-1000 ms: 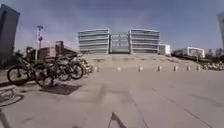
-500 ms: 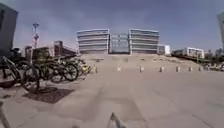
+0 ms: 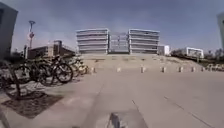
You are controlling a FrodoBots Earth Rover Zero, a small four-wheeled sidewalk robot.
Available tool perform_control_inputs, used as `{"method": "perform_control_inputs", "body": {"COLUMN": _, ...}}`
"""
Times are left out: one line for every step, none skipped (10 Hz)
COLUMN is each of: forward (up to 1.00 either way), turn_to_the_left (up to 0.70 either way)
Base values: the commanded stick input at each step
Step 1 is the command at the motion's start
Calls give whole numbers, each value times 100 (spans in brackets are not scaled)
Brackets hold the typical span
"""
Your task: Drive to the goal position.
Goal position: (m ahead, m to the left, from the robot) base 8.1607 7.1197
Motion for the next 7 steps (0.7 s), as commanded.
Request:
{"method": "perform_control_inputs", "body": {"forward": 100, "turn_to_the_left": 0}}
{"method": "perform_control_inputs", "body": {"forward": 100, "turn_to_the_left": 0}}
{"method": "perform_control_inputs", "body": {"forward": 100, "turn_to_the_left": 0}}
{"method": "perform_control_inputs", "body": {"forward": 100, "turn_to_the_left": 0}}
{"method": "perform_control_inputs", "body": {"forward": 100, "turn_to_the_left": 0}}
{"method": "perform_control_inputs", "body": {"forward": 100, "turn_to_the_left": 0}}
{"method": "perform_control_inputs", "body": {"forward": 100, "turn_to_the_left": 0}}
